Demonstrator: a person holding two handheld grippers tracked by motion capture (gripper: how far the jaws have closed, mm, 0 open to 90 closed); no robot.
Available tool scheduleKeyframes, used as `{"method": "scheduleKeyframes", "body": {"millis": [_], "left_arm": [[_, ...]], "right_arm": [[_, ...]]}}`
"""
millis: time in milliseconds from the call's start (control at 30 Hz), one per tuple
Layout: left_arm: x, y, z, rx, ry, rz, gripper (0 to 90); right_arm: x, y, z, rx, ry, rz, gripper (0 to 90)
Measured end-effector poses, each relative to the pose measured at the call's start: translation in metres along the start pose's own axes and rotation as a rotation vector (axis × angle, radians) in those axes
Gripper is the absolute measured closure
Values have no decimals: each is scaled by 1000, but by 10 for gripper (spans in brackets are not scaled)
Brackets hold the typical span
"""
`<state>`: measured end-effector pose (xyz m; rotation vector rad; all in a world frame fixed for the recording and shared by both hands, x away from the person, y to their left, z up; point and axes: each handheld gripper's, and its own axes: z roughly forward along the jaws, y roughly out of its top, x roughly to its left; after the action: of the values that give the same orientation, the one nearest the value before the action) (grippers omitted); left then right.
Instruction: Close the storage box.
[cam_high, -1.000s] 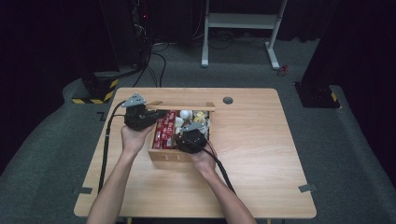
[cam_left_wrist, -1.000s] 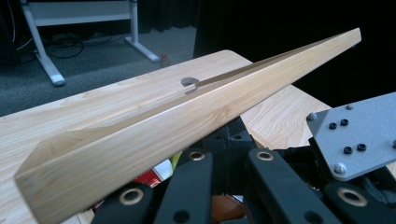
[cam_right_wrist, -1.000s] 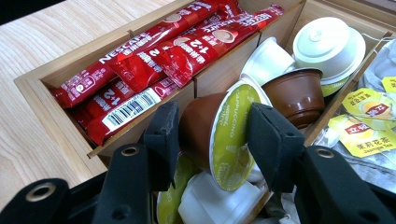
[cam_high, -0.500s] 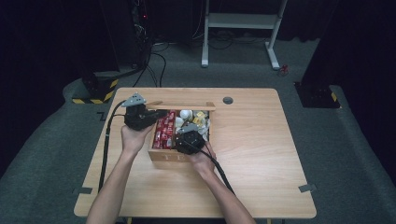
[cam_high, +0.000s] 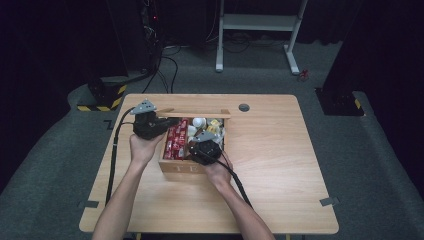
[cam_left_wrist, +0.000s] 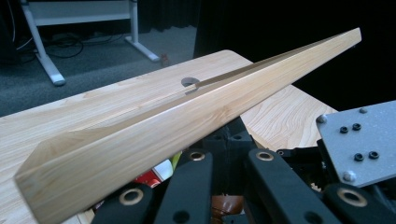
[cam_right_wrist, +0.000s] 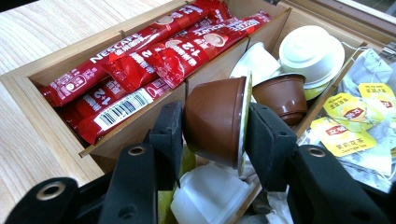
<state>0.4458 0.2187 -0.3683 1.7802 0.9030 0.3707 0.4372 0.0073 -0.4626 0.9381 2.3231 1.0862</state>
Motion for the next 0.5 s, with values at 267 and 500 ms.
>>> {"method": "scheduleKeyframes", "body": {"millis": [267, 500], "left_arm": [[0, 0, 0, 1, 1, 1, 900], [0, 0, 0, 1, 2, 2, 900]], "right_arm": [[-1, 0, -2, -7, 10, 3, 588], [-1, 1, -6, -20, 30, 6, 593]]}}
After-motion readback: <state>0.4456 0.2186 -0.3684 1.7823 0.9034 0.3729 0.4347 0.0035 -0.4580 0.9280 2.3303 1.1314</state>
